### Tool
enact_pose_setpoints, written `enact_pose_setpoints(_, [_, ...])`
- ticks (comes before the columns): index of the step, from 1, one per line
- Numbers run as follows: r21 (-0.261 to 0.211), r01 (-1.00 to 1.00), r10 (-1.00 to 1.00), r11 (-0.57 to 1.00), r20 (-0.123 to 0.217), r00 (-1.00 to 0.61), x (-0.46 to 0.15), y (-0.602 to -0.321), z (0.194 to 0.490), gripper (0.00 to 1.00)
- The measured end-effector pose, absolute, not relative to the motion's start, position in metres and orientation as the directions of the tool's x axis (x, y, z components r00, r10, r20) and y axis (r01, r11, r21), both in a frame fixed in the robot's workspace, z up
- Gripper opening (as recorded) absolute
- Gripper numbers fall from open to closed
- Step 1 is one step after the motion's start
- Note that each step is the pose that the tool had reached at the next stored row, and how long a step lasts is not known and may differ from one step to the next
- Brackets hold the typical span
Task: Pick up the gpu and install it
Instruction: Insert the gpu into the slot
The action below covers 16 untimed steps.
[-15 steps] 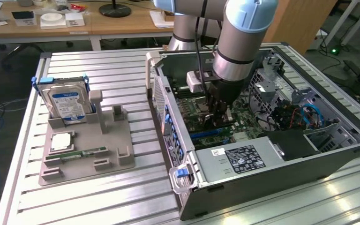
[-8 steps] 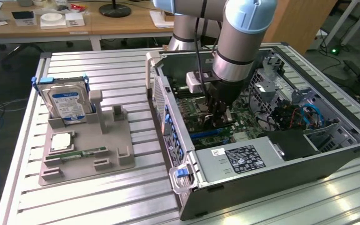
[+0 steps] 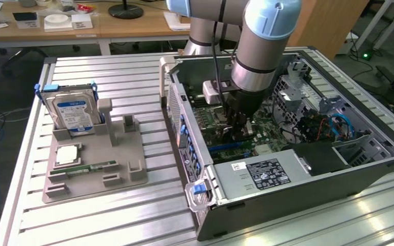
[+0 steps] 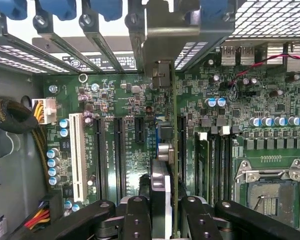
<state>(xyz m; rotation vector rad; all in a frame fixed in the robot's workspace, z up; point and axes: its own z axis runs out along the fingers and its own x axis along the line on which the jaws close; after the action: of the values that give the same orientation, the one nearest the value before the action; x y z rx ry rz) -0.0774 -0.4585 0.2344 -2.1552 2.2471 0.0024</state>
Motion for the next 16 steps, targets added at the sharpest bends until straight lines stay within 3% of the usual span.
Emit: enact_pose_setpoints(16, [-0.018,-0.999,-0.999,0.042,-0.021,-0.041,-0.0827,-0.4585,0.229,0.28])
